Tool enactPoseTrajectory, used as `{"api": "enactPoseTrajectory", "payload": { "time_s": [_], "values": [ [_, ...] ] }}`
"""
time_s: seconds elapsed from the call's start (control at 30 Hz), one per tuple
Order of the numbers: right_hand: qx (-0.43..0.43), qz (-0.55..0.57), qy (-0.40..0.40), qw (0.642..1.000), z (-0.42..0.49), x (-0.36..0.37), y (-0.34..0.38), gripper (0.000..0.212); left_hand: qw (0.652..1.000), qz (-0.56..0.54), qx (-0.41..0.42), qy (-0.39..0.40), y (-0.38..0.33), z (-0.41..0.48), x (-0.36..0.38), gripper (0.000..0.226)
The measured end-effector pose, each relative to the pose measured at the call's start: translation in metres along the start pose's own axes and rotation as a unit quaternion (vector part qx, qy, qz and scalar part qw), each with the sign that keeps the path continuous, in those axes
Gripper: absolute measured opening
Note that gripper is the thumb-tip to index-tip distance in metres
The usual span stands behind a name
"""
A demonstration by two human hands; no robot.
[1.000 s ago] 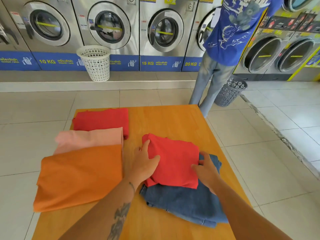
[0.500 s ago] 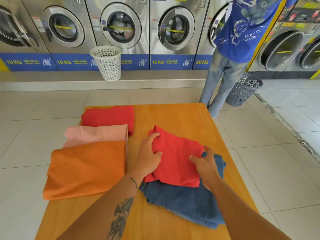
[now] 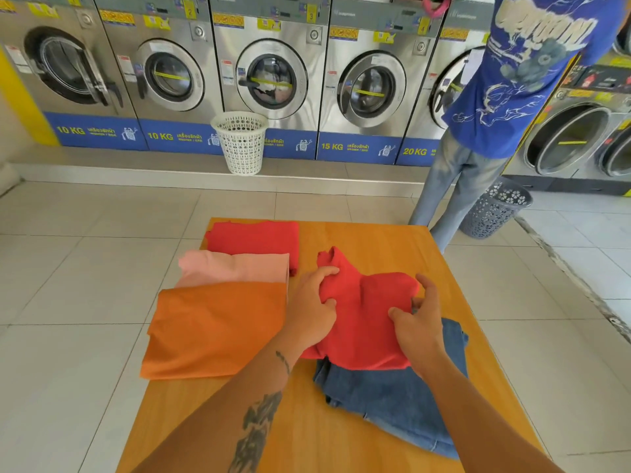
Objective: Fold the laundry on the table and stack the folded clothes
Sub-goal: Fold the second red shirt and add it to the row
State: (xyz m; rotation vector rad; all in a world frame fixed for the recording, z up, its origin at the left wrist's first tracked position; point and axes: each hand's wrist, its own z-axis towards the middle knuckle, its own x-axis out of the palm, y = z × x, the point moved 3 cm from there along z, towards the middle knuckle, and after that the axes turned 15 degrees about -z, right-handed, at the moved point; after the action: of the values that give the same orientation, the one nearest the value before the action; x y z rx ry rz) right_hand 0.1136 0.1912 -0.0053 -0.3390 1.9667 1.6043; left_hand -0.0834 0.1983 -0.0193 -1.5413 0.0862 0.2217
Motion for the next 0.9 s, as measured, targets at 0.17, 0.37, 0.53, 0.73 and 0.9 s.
{"api": "enactPoseTrajectory", "payload": {
  "time_s": [0.17,0.37,0.53,0.73,0.9],
  "values": [
    [-0.035,0.004,0.034,0.999,-0.033,0.015,0.025,0.071,0.997,-0.038,0.021,-0.061,0.001,-0.027,-0.070,0.053],
    [-0.080,0.008,0.112,0.990,-0.083,0.082,0.054,0.074,0.984,-0.022,0.020,-0.177,0.016,-0.090,-0.158,0.055],
    [-0.057,-0.034,0.183,0.981,-0.128,0.151,0.034,0.075,0.978,0.018,-0.012,-0.206,0.057,-0.144,-0.199,0.055],
    [-0.064,-0.094,0.212,0.971,-0.143,0.199,-0.035,0.095,0.978,0.065,-0.137,-0.141,0.127,-0.184,-0.211,0.058],
    [-0.068,-0.109,0.231,0.964,-0.143,0.188,-0.016,0.093,0.980,0.083,-0.164,-0.081,0.131,-0.168,-0.216,0.059]
  ]
}}
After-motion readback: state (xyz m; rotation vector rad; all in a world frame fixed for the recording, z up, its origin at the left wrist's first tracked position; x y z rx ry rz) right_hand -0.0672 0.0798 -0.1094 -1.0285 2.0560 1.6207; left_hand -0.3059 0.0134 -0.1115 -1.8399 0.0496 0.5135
